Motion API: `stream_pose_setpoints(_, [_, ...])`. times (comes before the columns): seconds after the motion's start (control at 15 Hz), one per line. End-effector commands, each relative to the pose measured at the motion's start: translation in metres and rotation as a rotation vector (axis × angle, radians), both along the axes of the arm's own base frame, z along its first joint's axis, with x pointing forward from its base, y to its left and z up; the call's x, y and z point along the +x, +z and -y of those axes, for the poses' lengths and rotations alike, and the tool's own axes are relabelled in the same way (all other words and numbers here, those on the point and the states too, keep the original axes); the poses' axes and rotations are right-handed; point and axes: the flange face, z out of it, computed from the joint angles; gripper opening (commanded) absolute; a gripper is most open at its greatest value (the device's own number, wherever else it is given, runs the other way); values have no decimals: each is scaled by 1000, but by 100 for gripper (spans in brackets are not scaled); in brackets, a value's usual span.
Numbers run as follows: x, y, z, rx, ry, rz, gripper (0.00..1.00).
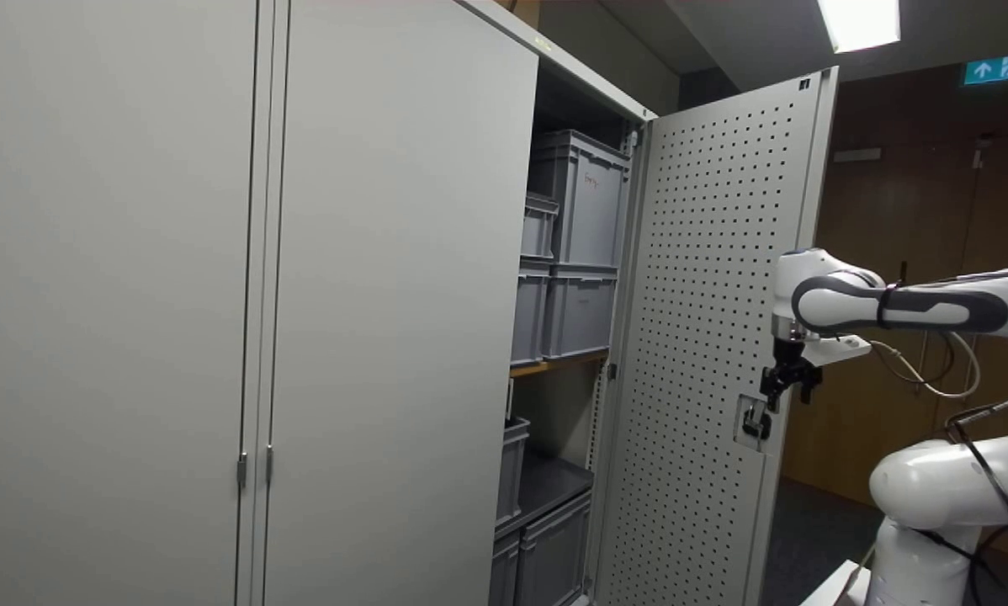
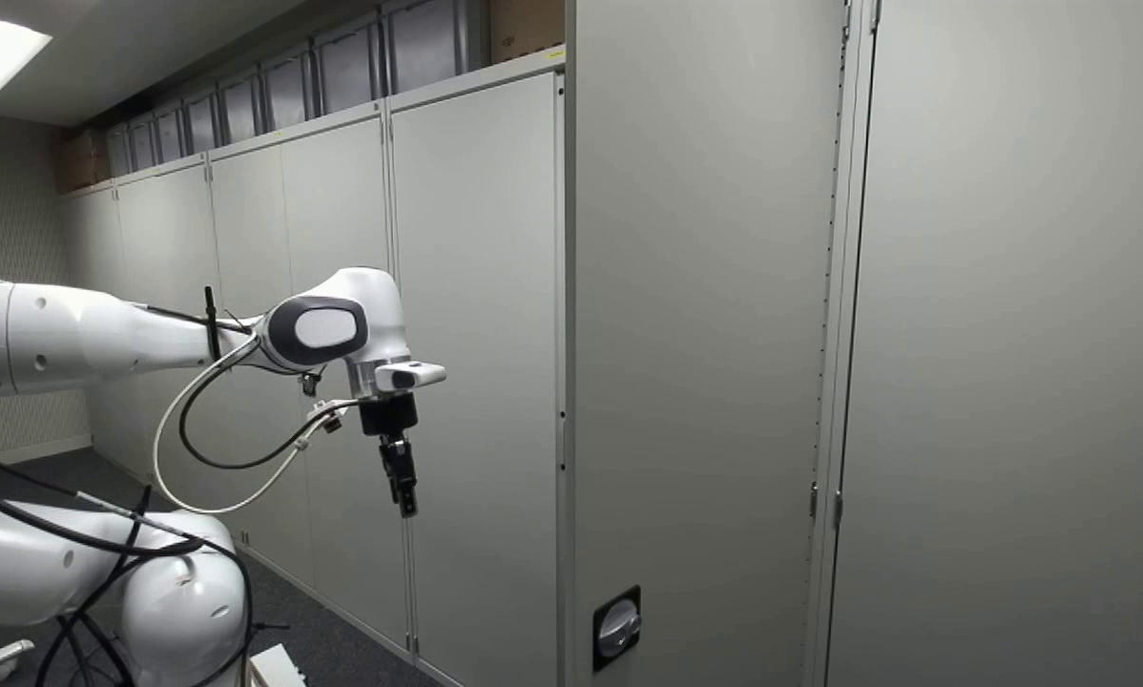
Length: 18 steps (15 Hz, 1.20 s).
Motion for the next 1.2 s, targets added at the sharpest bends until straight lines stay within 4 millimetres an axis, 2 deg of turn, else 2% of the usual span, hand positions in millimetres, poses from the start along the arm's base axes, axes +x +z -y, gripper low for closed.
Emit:
stream_pose_setpoints(0.0, [11, -3, 17, 26, 22, -14, 100])
stream_pose_setpoints(0.2, [16, -6, 18, 54, 17, -30, 100])
stream_pose_setpoints(0.27, [7, -9, 13, 38, 1, -26, 100])
stream_pose_setpoints(0.67, [10, -11, 13, 41, 1, -37, 100])
stream_pose_setpoints(0.87, [8, -4, 15, -49, -4, 7, 100])
stream_pose_setpoints(1.13, [9, 6, 28, -68, -25, 79, 100])
